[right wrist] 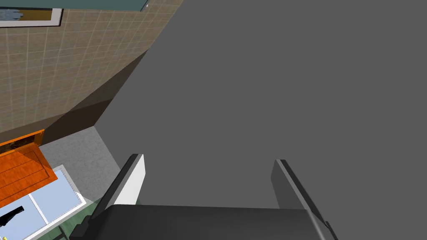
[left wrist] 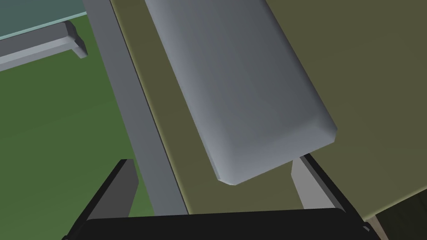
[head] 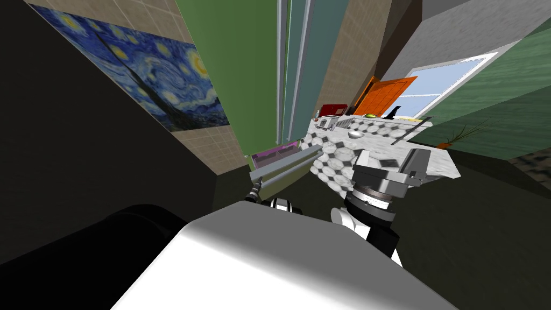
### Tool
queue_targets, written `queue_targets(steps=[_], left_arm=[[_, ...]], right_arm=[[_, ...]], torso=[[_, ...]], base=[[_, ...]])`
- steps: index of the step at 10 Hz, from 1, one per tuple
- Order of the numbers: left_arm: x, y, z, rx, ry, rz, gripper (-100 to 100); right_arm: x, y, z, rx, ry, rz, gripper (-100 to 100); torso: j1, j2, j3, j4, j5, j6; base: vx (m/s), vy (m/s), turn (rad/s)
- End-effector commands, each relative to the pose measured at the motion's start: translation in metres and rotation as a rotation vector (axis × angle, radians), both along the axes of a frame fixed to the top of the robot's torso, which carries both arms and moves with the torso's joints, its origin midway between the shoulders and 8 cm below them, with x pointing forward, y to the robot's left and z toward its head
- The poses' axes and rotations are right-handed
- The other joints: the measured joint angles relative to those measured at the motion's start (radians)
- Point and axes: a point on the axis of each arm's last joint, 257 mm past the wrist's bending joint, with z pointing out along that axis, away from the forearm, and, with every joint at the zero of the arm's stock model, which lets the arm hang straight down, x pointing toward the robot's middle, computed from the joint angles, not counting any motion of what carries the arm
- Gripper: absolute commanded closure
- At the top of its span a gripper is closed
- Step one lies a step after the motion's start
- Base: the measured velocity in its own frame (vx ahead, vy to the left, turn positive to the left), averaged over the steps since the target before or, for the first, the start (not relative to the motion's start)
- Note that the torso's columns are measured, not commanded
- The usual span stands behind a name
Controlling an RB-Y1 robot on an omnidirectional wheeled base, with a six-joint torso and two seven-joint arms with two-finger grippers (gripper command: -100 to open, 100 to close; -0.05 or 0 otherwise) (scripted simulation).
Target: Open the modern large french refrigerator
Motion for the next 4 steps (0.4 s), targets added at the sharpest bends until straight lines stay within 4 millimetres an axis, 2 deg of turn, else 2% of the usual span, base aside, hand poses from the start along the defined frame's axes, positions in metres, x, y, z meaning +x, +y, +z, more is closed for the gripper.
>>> queue_targets(steps=[1,4], left_arm=[[-0.0015,-0.0004,-0.0028,-0.001,0.007,0.000,0],[-0.0038,-0.0012,-0.0072,-0.003,0.019,0.000,0]], right_arm=[[0.0000,0.0000,0.0000,0.000,0.000,0.000,0],[0.0000,0.0000,0.0000,0.000,0.000,0.000,0]], torso=[[0.002,-0.003,-0.001,-0.002,0.001,0.000],[0.004,-0.008,-0.002,-0.005,0.004,0.001]], base=[[0.002,-0.005,-0.009],[0.000,0.000,0.000]])
